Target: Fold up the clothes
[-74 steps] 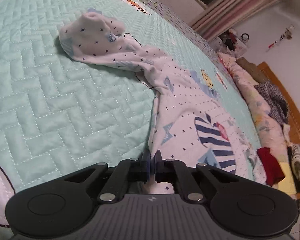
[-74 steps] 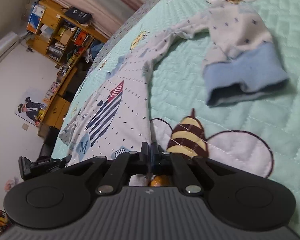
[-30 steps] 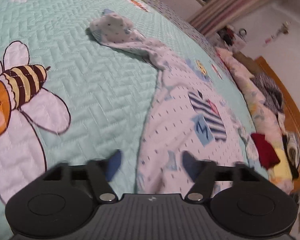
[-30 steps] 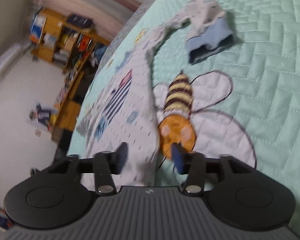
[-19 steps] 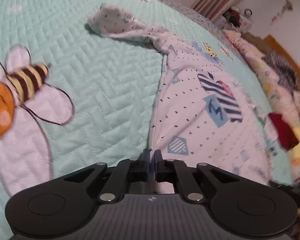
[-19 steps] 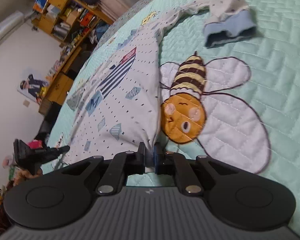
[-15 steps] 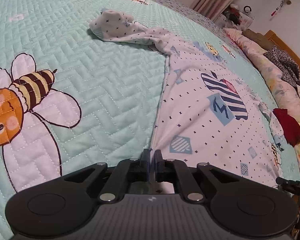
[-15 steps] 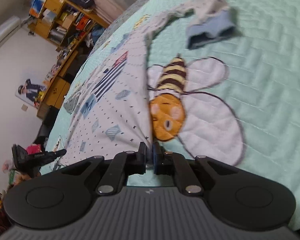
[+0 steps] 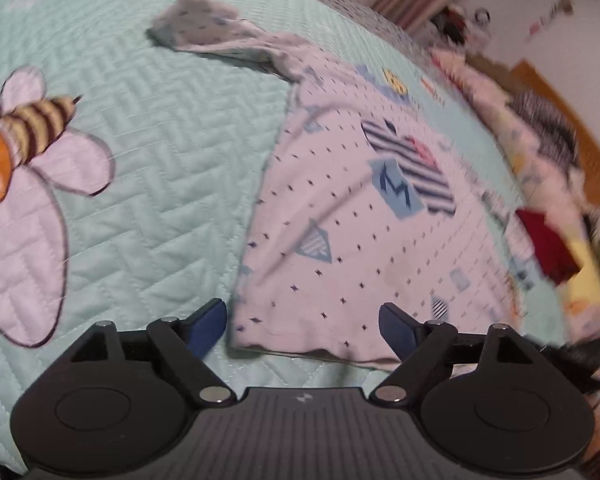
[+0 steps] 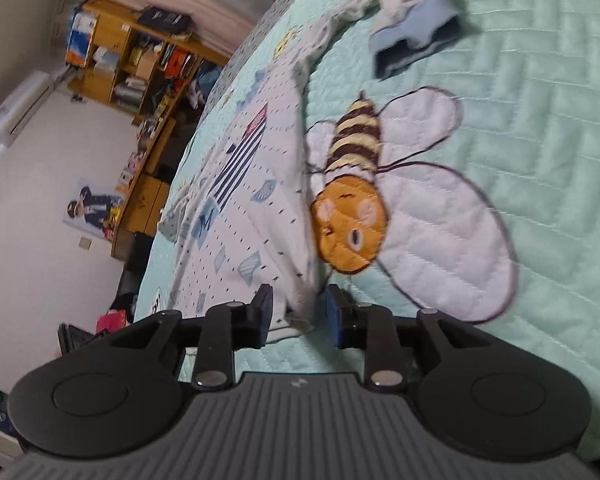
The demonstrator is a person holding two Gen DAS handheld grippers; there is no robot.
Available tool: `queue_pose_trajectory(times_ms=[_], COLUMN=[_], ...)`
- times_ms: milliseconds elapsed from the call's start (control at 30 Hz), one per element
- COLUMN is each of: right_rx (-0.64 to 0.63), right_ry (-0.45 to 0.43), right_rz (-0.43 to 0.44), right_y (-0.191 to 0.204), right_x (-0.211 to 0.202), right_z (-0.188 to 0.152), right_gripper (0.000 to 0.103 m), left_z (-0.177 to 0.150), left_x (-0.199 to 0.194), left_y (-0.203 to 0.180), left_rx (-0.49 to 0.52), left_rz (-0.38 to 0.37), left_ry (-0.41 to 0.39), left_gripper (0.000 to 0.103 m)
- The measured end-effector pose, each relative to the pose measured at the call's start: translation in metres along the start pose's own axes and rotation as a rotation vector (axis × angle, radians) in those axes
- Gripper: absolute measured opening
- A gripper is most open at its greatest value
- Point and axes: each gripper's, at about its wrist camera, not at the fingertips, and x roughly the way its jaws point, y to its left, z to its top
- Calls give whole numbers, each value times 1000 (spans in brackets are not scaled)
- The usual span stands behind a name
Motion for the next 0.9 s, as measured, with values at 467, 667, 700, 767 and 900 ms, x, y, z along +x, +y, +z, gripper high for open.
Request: queue_pose_trajectory(times_ms=[467, 667, 700, 767, 900], right_rx=[-9, 16, 20, 22, 24], right_ry=[-121, -157, -150, -102, -45], right_rz=[67, 138, 122, 70, -14], right_y=[13, 14, 10, 1, -10], right_x=[-34, -68, -67, -55, -37], right_z=[5, 10, 8, 3, -7], right_gripper=[6, 5, 5, 5, 6], left_z=[10, 3, -1, -11, -12], left_x=[-24, -43, -36, -18, -7], left_y=[-2, -5, -5, -4, 1], left_rx=[-109, -76, -55, -20, -26], left_rz=[-116, -143, -117, -49, -21], left_ry=[-33, -18, 11, 78, 97], left_gripper=[9, 9, 9, 11, 20])
